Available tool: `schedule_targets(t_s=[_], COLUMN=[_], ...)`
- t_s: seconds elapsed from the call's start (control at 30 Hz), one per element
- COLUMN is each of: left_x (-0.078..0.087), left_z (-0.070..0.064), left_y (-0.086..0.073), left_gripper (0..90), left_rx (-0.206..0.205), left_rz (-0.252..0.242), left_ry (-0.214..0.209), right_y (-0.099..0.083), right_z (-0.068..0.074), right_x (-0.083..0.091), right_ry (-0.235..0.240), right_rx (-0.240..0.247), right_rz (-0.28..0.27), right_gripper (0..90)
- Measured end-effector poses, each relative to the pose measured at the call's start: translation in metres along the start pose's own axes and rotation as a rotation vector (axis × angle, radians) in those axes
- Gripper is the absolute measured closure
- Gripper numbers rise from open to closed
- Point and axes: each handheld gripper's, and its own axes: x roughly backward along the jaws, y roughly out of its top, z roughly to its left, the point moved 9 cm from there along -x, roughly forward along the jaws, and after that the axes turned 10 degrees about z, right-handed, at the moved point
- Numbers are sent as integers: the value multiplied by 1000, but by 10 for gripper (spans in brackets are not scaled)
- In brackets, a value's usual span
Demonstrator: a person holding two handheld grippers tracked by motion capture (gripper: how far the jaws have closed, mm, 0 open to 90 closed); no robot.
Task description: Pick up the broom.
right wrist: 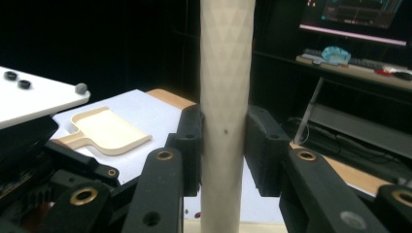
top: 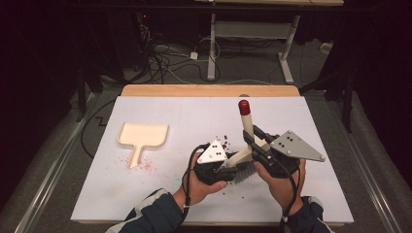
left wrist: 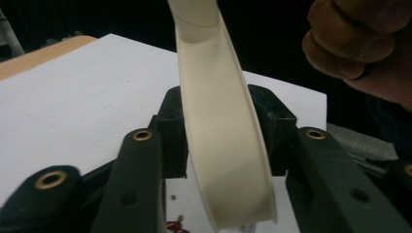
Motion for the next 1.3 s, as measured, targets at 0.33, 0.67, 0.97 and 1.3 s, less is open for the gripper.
schedule_targets(t_s=[0.33, 0.67, 0.97, 1.3], left_x=[28, 57, 51, 58], left_z=[16, 12, 3, 12], left_y=[-24, -51, -59, -50], left_gripper=[658, 659, 657, 483], left_rx=[-106, -187, -234, -243], left_rz=[126, 198, 249, 201], left_ry=[4, -87, -140, -29], right_y=[-10, -60, -95, -91], right_z=[8, 22, 54, 59], right_x=[1, -17, -33, -31], right_ry=[267, 538, 732, 718], right_rx=[211, 319, 431, 447], right_rz=[97, 303, 414, 384], right_gripper=[483, 346, 555, 672])
